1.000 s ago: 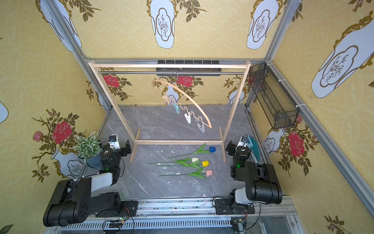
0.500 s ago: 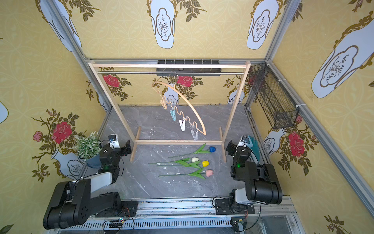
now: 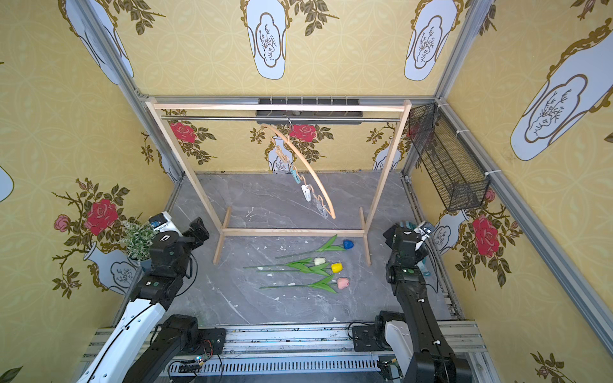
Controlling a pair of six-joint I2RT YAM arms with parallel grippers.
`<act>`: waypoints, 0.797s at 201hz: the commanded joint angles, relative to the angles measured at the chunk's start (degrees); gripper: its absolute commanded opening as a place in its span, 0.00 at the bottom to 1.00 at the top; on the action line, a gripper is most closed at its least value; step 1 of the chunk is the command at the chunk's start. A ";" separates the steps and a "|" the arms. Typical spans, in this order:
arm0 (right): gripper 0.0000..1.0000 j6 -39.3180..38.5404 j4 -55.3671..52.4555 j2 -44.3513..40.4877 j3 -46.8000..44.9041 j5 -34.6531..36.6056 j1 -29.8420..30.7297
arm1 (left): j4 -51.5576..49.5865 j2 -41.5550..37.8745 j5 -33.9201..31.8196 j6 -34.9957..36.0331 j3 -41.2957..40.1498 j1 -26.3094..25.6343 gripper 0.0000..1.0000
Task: Dry the flowers on a clothes hanger
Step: Pick up the flower at the center of the board.
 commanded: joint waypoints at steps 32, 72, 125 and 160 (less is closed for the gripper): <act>0.97 16.61 -32.71 5.22 16.31 -1.77 6.32 | -9.13 9.50 -12.62 -8.88 6.13 -20.51 0.90; 0.98 10.48 -31.04 -1.74 15.11 -9.76 13.68 | -10.46 17.62 -13.90 -8.13 13.07 -32.48 0.89; 0.68 2.39 -27.45 6.86 16.20 -19.60 34.08 | -10.46 18.17 -9.13 -11.41 13.85 -32.06 0.84; 0.75 4.65 -26.76 16.26 19.56 -6.64 57.32 | -13.46 19.96 -4.02 -16.52 14.34 -28.00 0.82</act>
